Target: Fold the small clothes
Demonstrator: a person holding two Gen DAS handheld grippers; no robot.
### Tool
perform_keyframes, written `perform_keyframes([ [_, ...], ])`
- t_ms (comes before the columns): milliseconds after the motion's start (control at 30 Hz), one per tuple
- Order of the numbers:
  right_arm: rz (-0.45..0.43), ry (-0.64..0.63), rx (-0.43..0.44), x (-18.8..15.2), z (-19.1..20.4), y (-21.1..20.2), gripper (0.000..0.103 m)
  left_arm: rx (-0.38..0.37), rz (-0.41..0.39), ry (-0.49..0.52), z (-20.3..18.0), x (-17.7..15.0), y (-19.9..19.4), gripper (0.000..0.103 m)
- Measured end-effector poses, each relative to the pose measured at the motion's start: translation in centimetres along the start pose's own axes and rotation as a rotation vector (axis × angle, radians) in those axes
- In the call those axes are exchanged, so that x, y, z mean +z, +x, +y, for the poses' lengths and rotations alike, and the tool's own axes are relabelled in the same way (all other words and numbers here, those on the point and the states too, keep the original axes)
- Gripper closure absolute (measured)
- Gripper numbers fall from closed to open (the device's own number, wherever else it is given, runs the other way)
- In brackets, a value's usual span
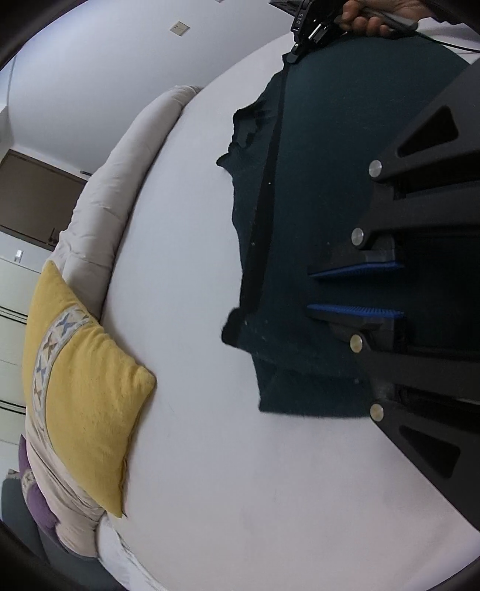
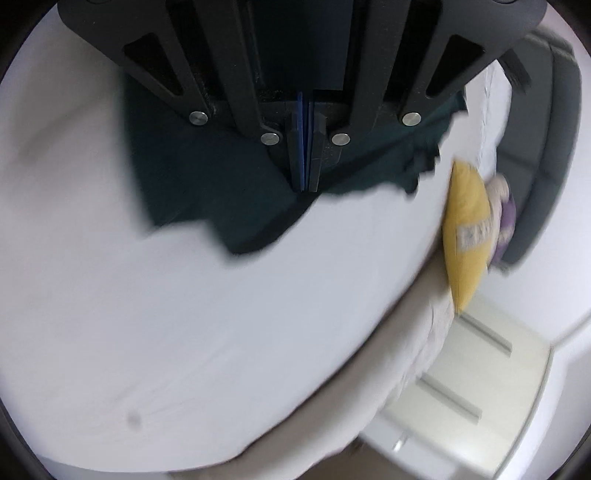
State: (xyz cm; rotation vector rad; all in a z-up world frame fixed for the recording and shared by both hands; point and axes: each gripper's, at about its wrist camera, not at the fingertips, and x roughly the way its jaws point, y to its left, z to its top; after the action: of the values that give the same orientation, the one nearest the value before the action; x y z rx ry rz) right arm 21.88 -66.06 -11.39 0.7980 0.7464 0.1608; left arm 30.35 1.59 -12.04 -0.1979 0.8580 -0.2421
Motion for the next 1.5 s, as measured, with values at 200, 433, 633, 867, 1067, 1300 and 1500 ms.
perform_keyframes([
  [200, -0.12, -0.006, -0.233, 0.9, 0.0, -4.4, 0.093, -0.026, -0.006, -0.056, 1.7, -0.9, -2.1, 0.085],
  [433, -0.042, -0.17, -0.009, -6.2, 8.5, -8.8, 0.028, -0.002, -0.1, -0.241, 6.2, -4.1, -9.8, 0.042],
  [633, 0.219, -0.282, 0.251, -14.3, 15.7, -5.8, 0.029, -0.214, 0.116, -0.357, 6.7, -6.0, -7.6, 0.032],
  [867, 0.389, -0.209, 0.334, -18.2, 17.7, -1.8, 0.03, -0.257, 0.186, -0.419, 6.5, -6.6, -5.9, 0.059],
  [1067, 0.433, -0.081, 0.282, -19.3, 14.7, 1.1, 0.033, -0.313, 0.238, -0.473, 7.0, -6.1, -4.6, 0.085],
  [1300, 0.443, -0.057, 0.28, -19.2, 13.3, 2.6, 0.044, -0.332, 0.199, -0.458, 6.1, -5.3, -6.4, 0.087],
  [1500, 0.399, -0.01, 0.31, -17.7, 12.2, 0.4, 0.041, -0.376, 0.151, -0.349, 0.6, -2.3, -9.0, 0.088],
])
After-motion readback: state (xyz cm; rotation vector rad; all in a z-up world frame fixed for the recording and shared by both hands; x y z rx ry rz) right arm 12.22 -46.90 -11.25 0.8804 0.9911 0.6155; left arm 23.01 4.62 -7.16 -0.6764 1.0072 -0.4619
